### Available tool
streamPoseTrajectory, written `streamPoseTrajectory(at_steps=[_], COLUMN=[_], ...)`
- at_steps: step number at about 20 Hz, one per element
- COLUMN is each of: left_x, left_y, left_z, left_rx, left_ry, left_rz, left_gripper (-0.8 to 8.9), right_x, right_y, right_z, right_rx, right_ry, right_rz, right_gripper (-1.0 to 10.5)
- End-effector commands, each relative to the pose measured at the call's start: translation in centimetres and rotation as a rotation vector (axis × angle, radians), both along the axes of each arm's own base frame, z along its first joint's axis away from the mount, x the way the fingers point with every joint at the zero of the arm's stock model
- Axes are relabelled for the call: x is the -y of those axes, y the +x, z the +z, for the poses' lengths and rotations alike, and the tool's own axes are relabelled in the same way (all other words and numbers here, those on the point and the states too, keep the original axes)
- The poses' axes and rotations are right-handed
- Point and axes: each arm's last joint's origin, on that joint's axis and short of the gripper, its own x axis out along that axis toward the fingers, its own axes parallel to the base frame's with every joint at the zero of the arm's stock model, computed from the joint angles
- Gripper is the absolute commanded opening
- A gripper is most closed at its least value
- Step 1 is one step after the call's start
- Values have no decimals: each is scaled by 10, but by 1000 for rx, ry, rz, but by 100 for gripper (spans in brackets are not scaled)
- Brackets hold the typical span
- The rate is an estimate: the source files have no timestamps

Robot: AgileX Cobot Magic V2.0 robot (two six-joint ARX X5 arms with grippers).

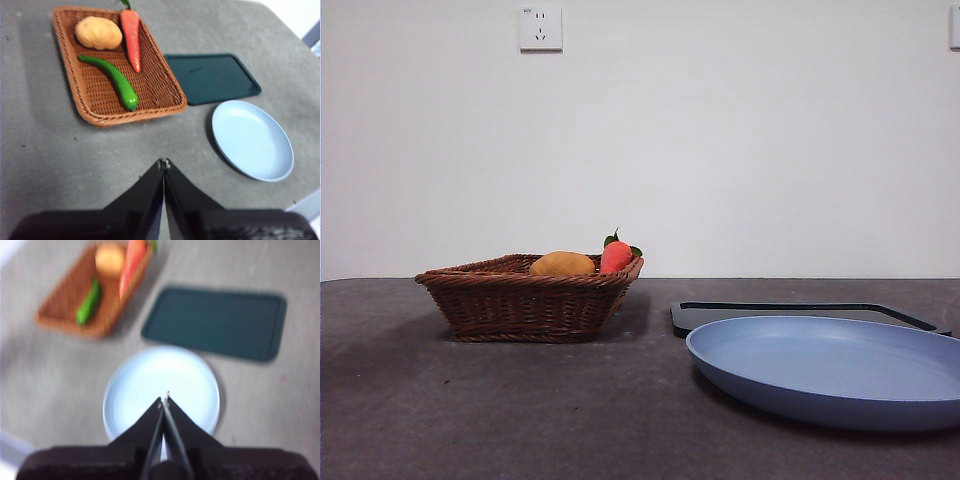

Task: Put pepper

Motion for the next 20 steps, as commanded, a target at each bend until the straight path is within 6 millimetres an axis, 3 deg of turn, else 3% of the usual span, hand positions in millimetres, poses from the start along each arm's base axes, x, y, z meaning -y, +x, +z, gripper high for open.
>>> streamPoseTrajectory(at_steps=[1, 4, 5, 8, 10, 15, 20], left_x=[0, 0, 0, 0, 0, 0, 0], left_y=[-3, -3, -3, -3, -2, 0, 0], left_z=[10, 11, 11, 11, 11, 10, 10], left_rx=[41, 47, 46, 45, 40, 26, 27], left_ry=[27, 29, 28, 27, 24, 23, 23], left_rz=[-23, -21, -21, -22, -26, -26, -26], left_gripper=[6, 14, 59, 358, 375, 375, 375], right_x=[0, 0, 0, 0, 0, -1, -5], right_y=[1, 1, 1, 1, 3, 19, 67], right_z=[3, 3, 3, 3, 2, -5, -27], right_rx=[-13, -16, -17, -25, -46, -118, -273], right_ry=[-44, -44, -42, -32, -19, -22, -33], right_rz=[41, 39, 38, 22, 9, 9, 10], right_gripper=[6, 15, 19, 255, 342, 338, 337])
